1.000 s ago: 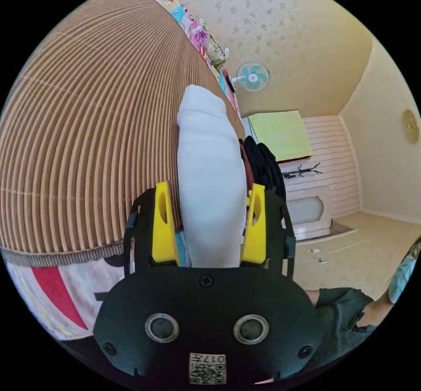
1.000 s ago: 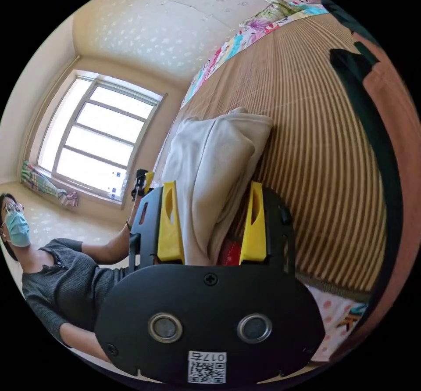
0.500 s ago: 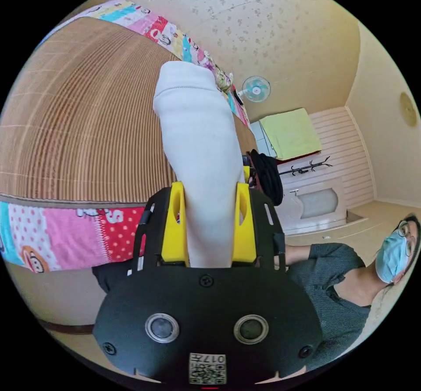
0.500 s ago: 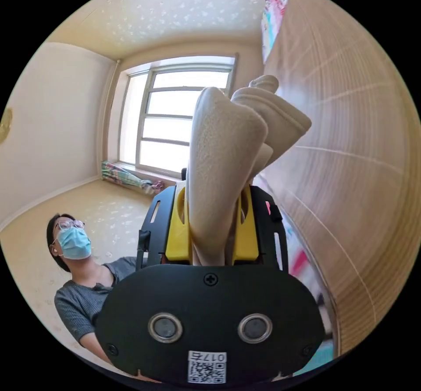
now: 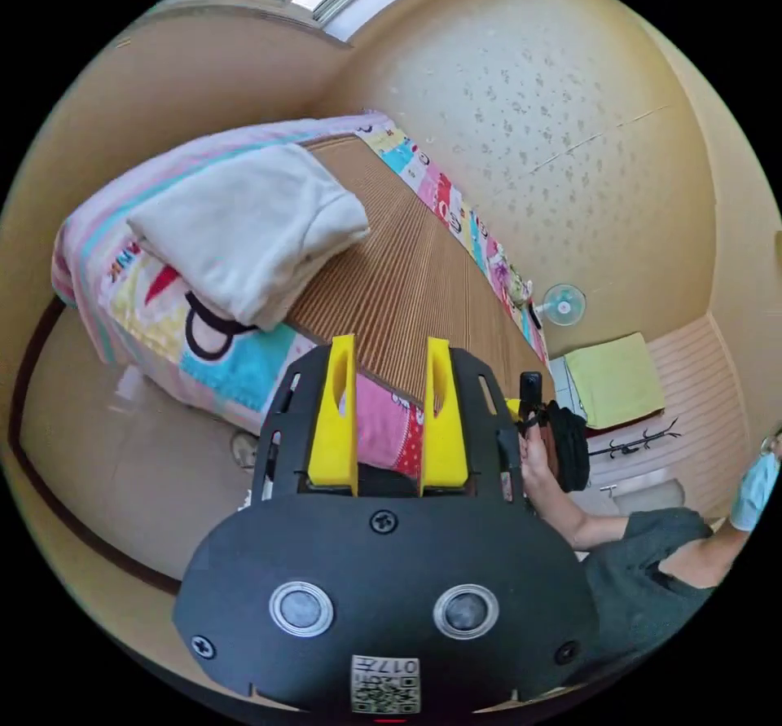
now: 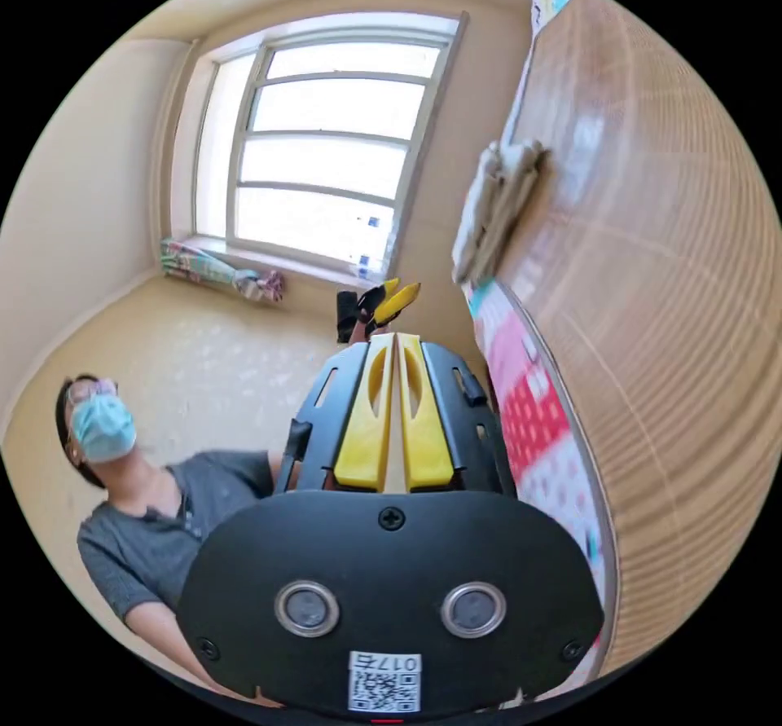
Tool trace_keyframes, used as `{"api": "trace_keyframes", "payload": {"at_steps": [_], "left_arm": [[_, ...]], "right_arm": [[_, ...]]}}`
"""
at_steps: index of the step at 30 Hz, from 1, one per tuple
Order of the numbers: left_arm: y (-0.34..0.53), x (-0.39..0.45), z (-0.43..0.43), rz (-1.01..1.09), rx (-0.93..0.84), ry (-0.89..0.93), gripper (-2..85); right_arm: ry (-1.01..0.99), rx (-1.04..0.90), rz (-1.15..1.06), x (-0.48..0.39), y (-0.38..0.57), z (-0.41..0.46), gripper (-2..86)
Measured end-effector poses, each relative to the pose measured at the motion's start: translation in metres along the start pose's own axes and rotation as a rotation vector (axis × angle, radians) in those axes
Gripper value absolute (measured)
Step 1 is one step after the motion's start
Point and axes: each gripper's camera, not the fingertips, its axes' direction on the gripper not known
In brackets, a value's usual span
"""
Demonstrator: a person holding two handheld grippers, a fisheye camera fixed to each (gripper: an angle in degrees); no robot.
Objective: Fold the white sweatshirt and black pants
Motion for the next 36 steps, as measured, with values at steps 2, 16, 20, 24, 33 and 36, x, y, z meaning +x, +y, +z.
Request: {"api": "trace_keyframes", "payload": {"at_steps": [2,16,20,24,33,36], "left_arm": [[0.066,-0.025,0.035,-0.107,-0.010,0.173,11.2],[0.009,0.018,0.115,-0.058,-0.164,0.312,-1.0],[-0.001,0.049,0.196,-0.096,-0.453,0.597,-1.0],[0.033,0.075,0.258,-0.147,-0.782,0.806,-1.0],[0.102,0.031,0.283,-1.120,-0.716,1.487,-1.0],[0.071,0.016,0.256,-1.076,-0.582,1.369,-1.0]], "right_arm": [[0.119,-0.004,0.131,0.025,0.103,-0.053,1.2],[1.097,0.725,0.261,-0.121,0.384,-0.170,1.9],[1.334,0.863,0.263,-0.133,0.373,-0.136,6.5],[1.470,0.925,0.303,-0.108,0.360,-0.102,10.8],[1.667,0.939,0.447,-0.042,0.317,-0.036,11.6],[1.656,0.993,0.409,-0.032,0.319,-0.003,13.3]]}}
